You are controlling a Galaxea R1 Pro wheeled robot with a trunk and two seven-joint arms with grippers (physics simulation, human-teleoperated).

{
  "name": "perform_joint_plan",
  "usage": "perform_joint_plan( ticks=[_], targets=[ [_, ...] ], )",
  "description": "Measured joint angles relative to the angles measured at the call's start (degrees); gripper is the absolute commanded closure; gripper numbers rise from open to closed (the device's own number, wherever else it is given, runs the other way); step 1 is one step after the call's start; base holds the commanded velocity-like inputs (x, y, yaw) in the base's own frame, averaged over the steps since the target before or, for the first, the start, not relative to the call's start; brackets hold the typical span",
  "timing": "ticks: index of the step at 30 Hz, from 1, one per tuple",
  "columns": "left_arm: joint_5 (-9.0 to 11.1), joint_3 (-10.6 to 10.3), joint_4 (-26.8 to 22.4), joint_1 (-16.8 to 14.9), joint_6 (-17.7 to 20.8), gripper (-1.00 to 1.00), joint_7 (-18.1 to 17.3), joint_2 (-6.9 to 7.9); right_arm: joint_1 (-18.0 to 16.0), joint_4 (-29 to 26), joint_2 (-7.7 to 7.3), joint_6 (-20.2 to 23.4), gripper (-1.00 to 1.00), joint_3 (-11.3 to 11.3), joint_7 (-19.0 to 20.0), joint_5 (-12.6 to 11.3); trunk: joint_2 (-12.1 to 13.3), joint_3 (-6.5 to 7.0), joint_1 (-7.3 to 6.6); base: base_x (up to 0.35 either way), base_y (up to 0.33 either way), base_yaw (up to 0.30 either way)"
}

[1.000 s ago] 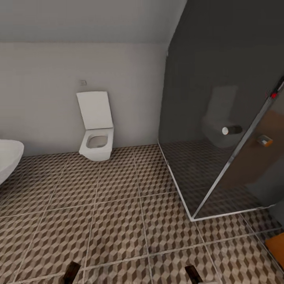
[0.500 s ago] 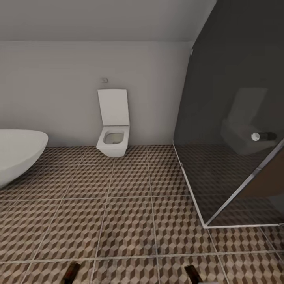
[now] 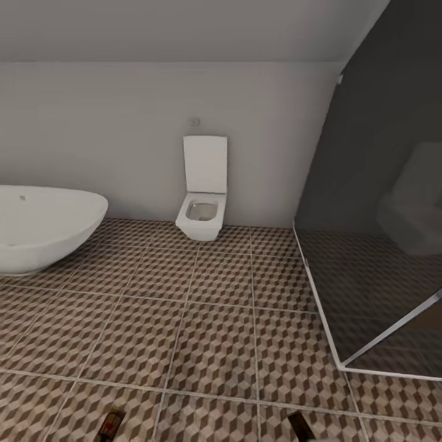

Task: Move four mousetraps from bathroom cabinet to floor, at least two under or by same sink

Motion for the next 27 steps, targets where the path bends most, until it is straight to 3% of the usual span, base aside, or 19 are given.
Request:
perform_joint_plan(
  ticks=[27],
  targets=[
    [0.0,0.0,0.0,0.0,0.0,1.00,0.0,0.00,0.0,1.2,0.00,-2.0,1.00,0.0,0.0,0.0,0.0,1.30,0.00,0.000,0.000,0.258]
  ],
)
